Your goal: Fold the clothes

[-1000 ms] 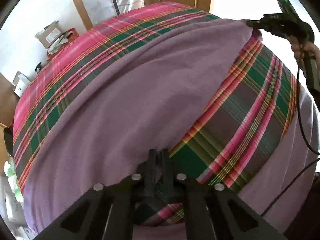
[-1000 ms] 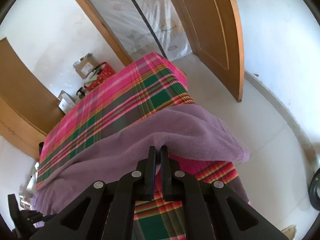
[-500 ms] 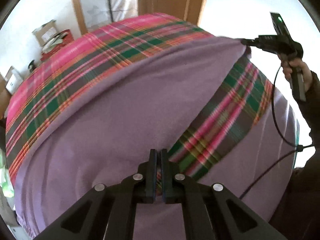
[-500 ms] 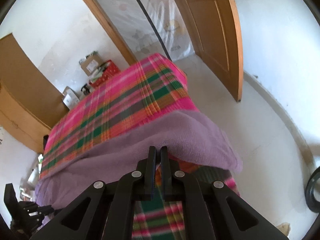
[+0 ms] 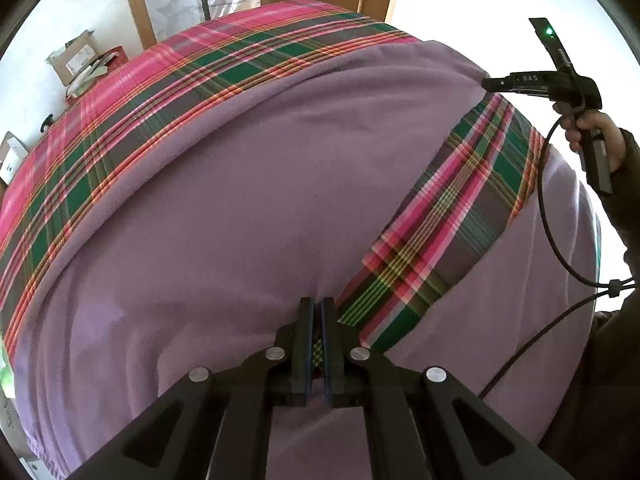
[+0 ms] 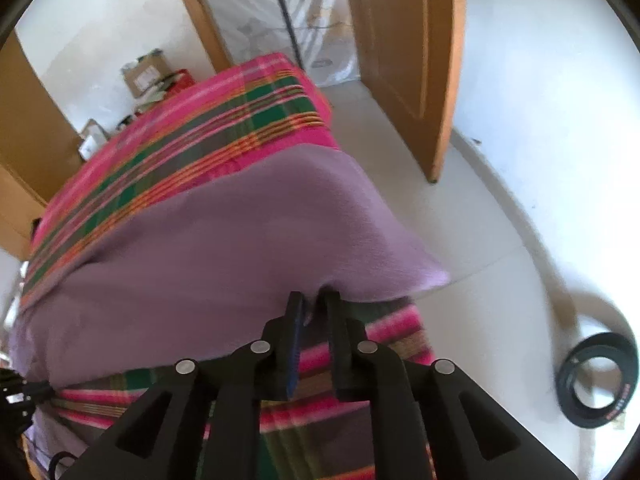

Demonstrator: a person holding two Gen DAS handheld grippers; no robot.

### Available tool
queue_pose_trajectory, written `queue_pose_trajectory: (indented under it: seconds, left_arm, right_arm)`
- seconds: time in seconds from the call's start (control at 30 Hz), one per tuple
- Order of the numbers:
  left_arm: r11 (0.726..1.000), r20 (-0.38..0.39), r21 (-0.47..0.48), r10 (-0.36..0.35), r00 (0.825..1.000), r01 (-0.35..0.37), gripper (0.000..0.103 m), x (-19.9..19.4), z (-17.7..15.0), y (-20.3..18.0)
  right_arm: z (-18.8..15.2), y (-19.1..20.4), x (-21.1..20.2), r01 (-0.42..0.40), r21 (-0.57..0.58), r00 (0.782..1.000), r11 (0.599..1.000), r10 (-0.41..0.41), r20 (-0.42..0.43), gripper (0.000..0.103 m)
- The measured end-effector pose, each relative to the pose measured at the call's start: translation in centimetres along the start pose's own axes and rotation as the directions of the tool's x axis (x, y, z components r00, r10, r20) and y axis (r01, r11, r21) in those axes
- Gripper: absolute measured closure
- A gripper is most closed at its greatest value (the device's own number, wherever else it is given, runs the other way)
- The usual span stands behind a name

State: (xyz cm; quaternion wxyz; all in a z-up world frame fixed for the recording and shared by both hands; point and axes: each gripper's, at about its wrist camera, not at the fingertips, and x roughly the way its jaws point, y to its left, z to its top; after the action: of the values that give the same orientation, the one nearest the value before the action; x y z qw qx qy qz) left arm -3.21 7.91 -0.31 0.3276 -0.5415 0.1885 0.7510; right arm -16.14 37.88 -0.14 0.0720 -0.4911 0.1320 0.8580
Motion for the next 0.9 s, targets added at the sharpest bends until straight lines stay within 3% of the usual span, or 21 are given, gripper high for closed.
queue_pose_trajectory:
  seconds: [0.1,0.17,0.2,0.33,0.4,0.43,0.53,0.7,0.8,0.9]
  left_arm:
    - [1.0,0.007,-0.003,-0.009,1.0,0.009,0.099,-0.3,-0.1,0.1]
    - [1.0,0.012,-0.01,-0.024,1.0,0.024,0.099,-0.6,-0.2,0.3]
    - [0.999,0.013,-0.013,-0.033,0.999,0.033,0.099,-0.7,-0.2,0.4]
    - [0.998,0.027,-0.029,-0.045,0.999,0.046,0.099,-1.2,-0.1,0.4]
    - [0.998,0.037,-0.036,-0.049,0.998,0.05,0.099,-1.3,0.2,0.4]
    - [0.998,0.042,-0.04,-0.051,0.998,0.053,0.099,-1.3,0.4,0.3]
    - [0.996,0.057,-0.067,-0.063,0.996,0.067,0.099,-1.6,0.6,0.8]
    - [0.992,0.086,-0.096,-0.075,0.994,0.083,0.099,-2.7,0.7,1.5]
    - [0.984,0.11,-0.146,-0.089,0.99,0.104,0.099,-3.3,0.8,2.3]
    - [0.975,0.135,-0.21,-0.051,0.99,0.079,0.099,-4.0,0.3,4.3]
  right_arm:
    - [0.1,-1.3,-0.7,0.099,0.033,0.995,0.995,-0.1,0.014,0.091]
    - [0.3,-2.4,-1.3,0.114,0.074,0.992,0.991,-0.117,0.04,0.09]
    - [0.6,-3.1,-1.6,0.097,0.104,0.993,0.99,-0.103,0.052,0.086]
    - [2.4,-5.8,-2.2,-0.023,0.222,0.991,0.975,-0.007,0.131,0.083]
    - [3.4,-6.4,-2.0,-0.064,0.24,0.988,0.969,0.027,0.152,0.071]
    - [3.8,-6.2,-1.7,-0.081,0.232,0.988,0.969,0.048,0.144,0.071]
    - [4.7,-4.8,-0.7,-0.115,0.176,0.987,0.978,0.093,0.127,0.071]
    - [5.9,1.2,0.4,-0.178,-0.08,0.974,0.981,0.187,0.129,0.071]
    - [6.0,5.6,1.7,-0.223,-0.251,0.969,0.942,0.243,0.051,0.071]
    - [5.0,10.7,2.3,-0.298,-0.399,0.949,0.867,0.316,-0.021,0.071]
